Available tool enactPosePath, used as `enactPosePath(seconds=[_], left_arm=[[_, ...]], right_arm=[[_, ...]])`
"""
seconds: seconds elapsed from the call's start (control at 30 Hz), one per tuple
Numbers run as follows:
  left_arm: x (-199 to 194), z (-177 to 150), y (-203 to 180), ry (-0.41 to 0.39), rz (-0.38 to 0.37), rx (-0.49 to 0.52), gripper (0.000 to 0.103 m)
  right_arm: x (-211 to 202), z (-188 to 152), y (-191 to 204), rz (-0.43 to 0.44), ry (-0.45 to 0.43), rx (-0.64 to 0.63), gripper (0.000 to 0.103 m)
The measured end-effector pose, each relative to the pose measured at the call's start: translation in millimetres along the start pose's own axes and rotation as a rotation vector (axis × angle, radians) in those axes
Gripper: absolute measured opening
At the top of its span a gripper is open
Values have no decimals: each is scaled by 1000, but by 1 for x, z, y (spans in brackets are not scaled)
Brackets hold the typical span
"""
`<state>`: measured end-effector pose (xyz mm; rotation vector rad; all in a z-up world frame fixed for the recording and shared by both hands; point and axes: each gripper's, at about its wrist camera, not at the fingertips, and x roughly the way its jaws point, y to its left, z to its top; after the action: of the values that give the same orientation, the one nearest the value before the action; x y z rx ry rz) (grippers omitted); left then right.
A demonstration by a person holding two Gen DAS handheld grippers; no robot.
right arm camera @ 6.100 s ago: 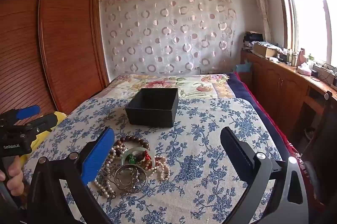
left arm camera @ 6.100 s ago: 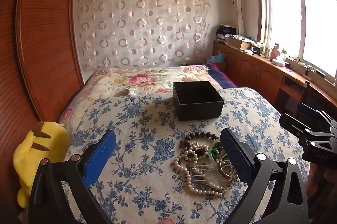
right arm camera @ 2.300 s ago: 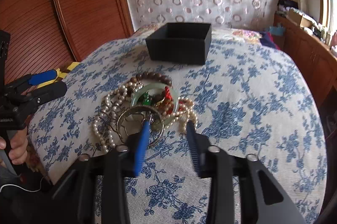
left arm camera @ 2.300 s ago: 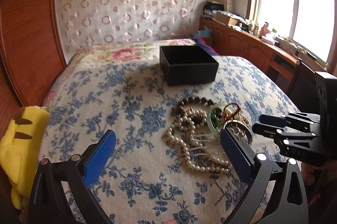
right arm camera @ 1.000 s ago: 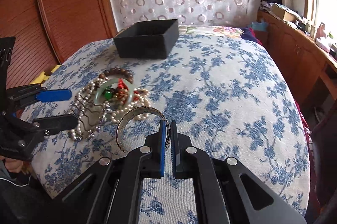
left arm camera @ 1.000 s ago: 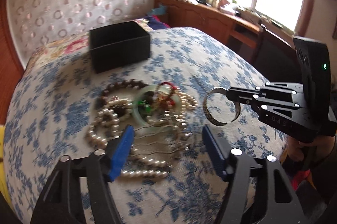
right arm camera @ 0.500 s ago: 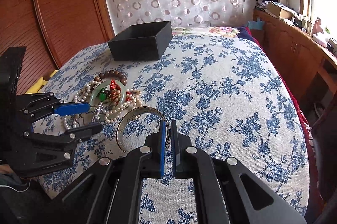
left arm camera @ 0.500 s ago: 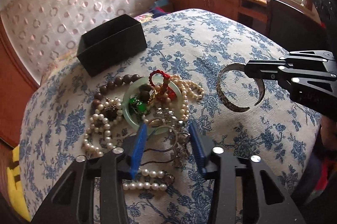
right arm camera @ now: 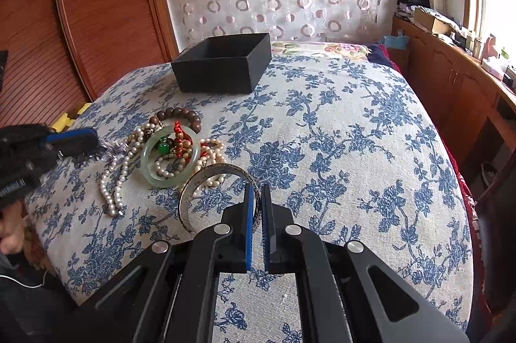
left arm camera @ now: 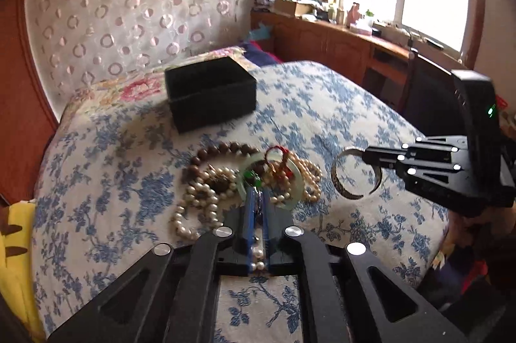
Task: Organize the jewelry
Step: 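Grasp the purple crystal brooch with the left tool while the right tool holds the silver bangle, then carry the silver bangle into the black box and open the right tool while the left tool carries the brooch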
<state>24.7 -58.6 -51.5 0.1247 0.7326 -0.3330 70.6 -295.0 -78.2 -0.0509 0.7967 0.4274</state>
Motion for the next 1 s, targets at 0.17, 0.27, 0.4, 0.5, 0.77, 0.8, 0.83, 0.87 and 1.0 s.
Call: enactPosePath(seconds=[0.17,0.27,0.4,0.5,0.77,0.8,0.83,0.87,1.0], left_arm=[[-8,6,12,-26,-17,-34,2],[-14,10,20,-44,-27,-57,2],[-20,16,28,-70,-19,-66,2],[-24,22,35,-88,-14,-75,2],[-24,39,56,-126,19,-90,2],[-23,42,60,-131,28,-91,2],[-21,43,63,-134,35,-91,2],[-20,46,66,-137,42,-92,2],[-12,56,78,-140,60,-102,2]], right_arm=[[-1,4,3,-1,-4,-11,6],[-3,8,6,-1,-8,-19,6],[-3,14,9,2,-14,-31,6],[-3,21,12,3,-24,-43,6],[6,50,25,10,-61,-97,6],[7,54,26,12,-64,-102,6],[10,59,27,14,-68,-105,6],[13,63,28,16,-70,-108,6],[27,86,32,10,-81,-132,6]])
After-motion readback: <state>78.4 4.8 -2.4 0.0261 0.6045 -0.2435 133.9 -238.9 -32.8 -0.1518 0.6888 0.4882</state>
